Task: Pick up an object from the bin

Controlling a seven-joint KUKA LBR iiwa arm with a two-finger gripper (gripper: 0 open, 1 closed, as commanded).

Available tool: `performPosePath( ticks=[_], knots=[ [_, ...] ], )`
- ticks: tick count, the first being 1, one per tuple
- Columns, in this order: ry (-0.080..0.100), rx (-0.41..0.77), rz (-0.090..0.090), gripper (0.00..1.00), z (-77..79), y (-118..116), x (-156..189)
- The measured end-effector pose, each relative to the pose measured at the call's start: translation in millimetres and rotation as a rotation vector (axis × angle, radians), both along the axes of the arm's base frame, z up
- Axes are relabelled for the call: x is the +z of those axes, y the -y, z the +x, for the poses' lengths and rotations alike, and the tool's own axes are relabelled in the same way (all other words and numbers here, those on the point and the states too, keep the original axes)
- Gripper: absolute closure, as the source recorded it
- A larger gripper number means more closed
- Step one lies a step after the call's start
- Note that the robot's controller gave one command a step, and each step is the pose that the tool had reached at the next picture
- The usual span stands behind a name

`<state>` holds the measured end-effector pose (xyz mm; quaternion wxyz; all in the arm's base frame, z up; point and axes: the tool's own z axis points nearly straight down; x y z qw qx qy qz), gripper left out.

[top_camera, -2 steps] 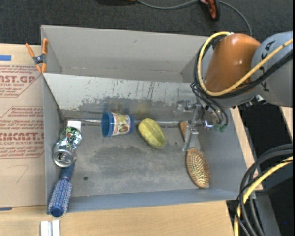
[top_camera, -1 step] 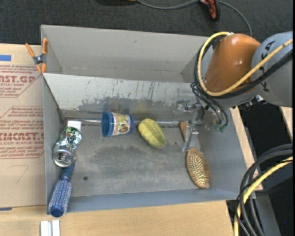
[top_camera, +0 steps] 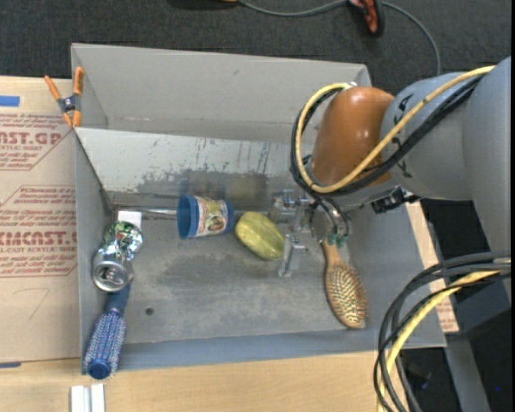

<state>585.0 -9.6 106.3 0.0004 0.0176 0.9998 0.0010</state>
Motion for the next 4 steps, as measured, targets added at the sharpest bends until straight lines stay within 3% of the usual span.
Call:
performPosePath(
  ticks=[1, 2, 3, 4],
  knots=[
    [0.010, 0.115, -0.006, 0.00, 7.2, 13.5, -7.1],
    [0.005, 0.078, -0.001, 0.00, 2.1, 9.7, -6.6],
    [0.007, 0.084, -0.003, 0.00, 0.4, 4.1, 98.2],
    [0.007, 0.053, -0.001, 0.00, -0.9, 4.3, 25.9]
  ],
)
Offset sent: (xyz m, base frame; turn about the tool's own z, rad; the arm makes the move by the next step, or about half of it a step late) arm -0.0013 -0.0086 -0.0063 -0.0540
